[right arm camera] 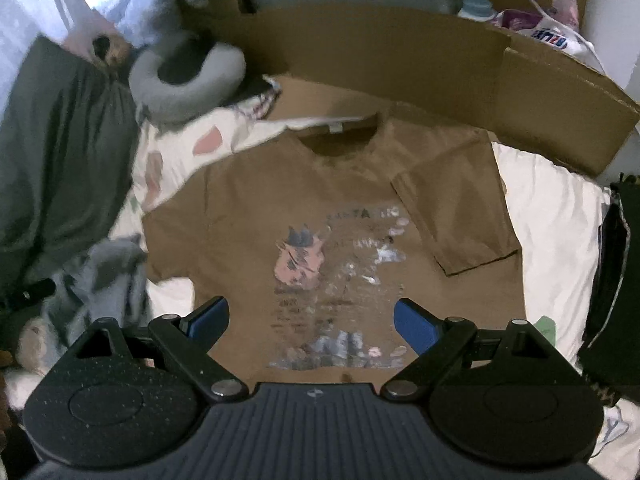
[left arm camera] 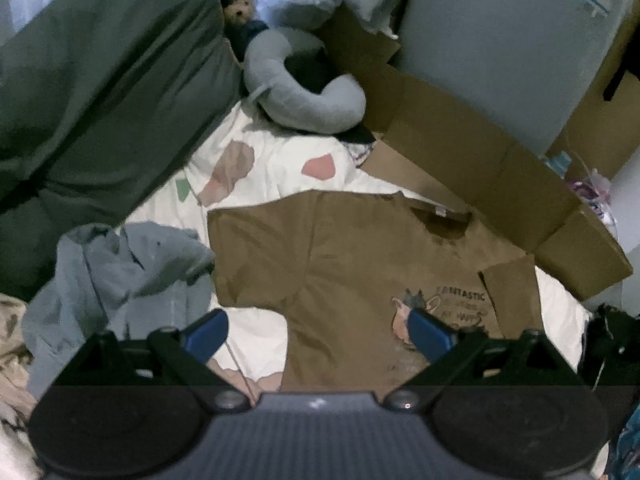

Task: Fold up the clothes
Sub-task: 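Raise both open grippers above the brown shirt, then move the left gripper to the unfolded shirt side edge while the right gripper follows over the shirt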

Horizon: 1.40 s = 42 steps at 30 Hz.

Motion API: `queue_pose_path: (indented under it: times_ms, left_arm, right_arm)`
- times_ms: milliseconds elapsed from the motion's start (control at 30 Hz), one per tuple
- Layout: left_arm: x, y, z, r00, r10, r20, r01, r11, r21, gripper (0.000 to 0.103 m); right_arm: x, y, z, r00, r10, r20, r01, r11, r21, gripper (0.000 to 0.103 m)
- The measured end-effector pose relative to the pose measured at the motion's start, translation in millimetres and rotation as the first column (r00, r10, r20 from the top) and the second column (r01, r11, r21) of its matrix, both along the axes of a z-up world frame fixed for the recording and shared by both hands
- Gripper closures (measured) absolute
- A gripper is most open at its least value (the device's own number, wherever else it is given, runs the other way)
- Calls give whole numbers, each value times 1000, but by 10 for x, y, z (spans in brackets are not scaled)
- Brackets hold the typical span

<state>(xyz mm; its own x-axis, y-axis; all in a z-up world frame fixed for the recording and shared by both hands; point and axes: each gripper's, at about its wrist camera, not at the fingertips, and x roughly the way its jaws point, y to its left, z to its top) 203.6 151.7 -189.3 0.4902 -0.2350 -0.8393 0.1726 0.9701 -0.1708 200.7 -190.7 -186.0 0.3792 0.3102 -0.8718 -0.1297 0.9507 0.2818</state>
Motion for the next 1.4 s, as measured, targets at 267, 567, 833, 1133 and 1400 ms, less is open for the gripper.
queue_pose_path:
  times_ms: [267, 567, 833, 1133, 1400]
  left_arm:
    - [57, 86, -395, 998, 69, 16, -68, 998, -9, 6]
    - [129, 367, -855, 978, 197, 71, -199, 980, 15, 10]
    - [201, 515, -1358, 964, 252, 81, -250, 967, -43, 15]
    - [370, 534, -1906, 952, 296, 79, -290, 954, -72, 41]
    - [581, 538, -2245, 935, 347, 69, -338, 933, -121, 48]
  right_arm:
    - [58, 93, -318, 998, 55, 18, -54, 998, -34, 10]
    - [39, 149, -660, 991, 110, 82, -111, 994, 15, 10]
    - [-34, 154, -1022, 983, 137, 123, -142, 989, 30, 10]
    - [-147, 103, -1424, 982, 167, 88, -168, 986, 5, 11]
    - [-214, 103, -1633, 979, 202, 34, -200, 978, -52, 11]
